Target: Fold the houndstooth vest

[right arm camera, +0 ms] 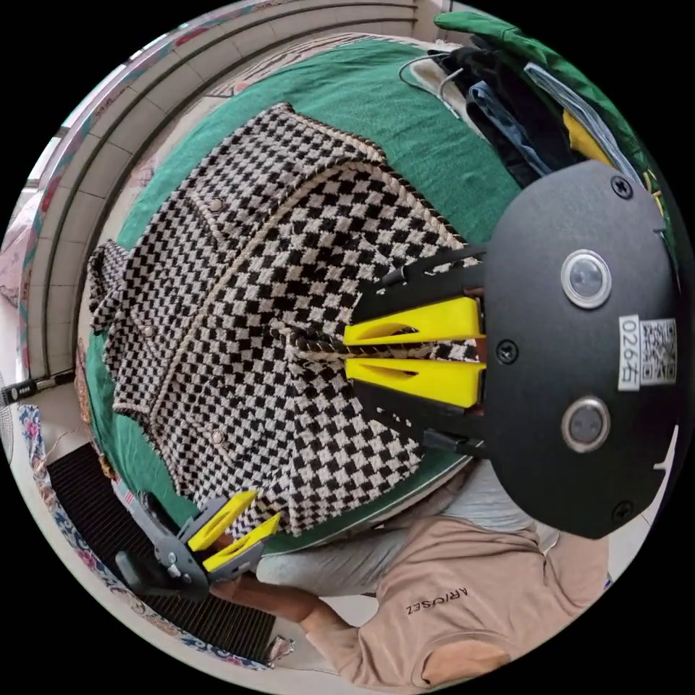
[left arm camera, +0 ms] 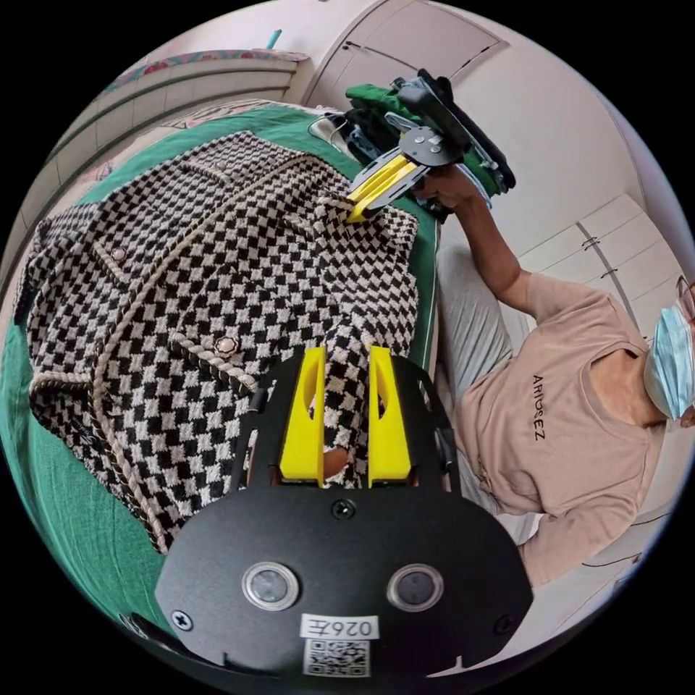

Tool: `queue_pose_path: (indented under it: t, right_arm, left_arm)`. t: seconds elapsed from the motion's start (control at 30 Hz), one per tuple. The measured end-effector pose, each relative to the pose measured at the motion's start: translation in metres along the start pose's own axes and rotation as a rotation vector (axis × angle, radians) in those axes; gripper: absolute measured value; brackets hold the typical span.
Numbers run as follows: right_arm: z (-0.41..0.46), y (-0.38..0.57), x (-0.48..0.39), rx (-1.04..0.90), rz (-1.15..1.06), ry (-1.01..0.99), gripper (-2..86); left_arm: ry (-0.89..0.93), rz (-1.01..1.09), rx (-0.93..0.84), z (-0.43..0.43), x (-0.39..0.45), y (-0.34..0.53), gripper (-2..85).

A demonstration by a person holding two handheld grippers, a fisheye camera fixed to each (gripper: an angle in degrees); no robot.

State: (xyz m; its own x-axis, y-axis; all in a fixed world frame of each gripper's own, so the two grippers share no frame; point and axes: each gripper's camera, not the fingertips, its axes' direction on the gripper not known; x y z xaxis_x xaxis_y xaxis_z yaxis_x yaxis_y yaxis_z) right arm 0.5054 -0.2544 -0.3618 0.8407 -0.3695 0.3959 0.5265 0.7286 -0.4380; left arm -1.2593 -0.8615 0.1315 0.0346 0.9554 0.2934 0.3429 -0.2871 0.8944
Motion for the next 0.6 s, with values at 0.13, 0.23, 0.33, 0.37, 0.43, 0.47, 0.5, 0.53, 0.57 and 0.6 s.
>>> queue_pose_path:
  t: [0.13, 0.23, 0.33, 0.37, 0.43, 0.47, 0.5, 0.53, 0.57, 0.6]
  right_arm:
    - [-0.120, 0.052, -0.031, 0.280, -0.052, -0.035, -1.0]
    - [-0.217, 0.107, -0.082, 0.520, -0.105, 0.022, -1.0]
    - [-0.298, 0.172, -0.154, 0.762, -0.144, 0.151, -1.0]
    - [-0.311, 0.185, -0.169, 0.806, -0.161, 0.176, -1.0]
    - [-0.350, 0.226, -0.227, 0.926, -0.228, 0.257, -1.0]
    - [-0.358, 0.233, -0.240, 0.942, -0.246, 0.272, -1.0]
    - [-0.370, 0.245, -0.264, 0.959, -0.271, 0.298, -1.0]
    - [-0.379, 0.252, -0.285, 0.955, -0.287, 0.330, -1.0]
    - [-0.382, 0.252, -0.294, 0.948, -0.296, 0.346, -1.0]
    - [-0.385, 0.248, -0.309, 0.922, -0.307, 0.373, -1.1]
  left_arm:
    - [-0.051, 0.103, 0.084, -0.024, 0.043, -0.006, 19.1]
    - [-0.126, 0.128, 0.082, -0.028, 0.080, -0.010, 27.2]
    - [-0.248, 0.152, 0.030, -0.005, 0.119, 0.004, 28.7]
    - [-0.278, 0.149, 0.006, 0.001, 0.125, 0.007, 28.8]
    - [-0.366, 0.133, -0.105, 0.028, 0.139, 0.025, 28.4]
    - [-0.370, 0.132, -0.127, 0.035, 0.142, 0.030, 28.1]
    - [-0.362, 0.140, -0.148, 0.046, 0.146, 0.039, 26.4]
    - [-0.344, 0.148, -0.146, 0.054, 0.149, 0.047, 24.6]
    - [-0.338, 0.146, -0.146, 0.058, 0.149, 0.050, 23.6]
    - [-0.328, 0.135, -0.157, 0.064, 0.146, 0.055, 21.9]
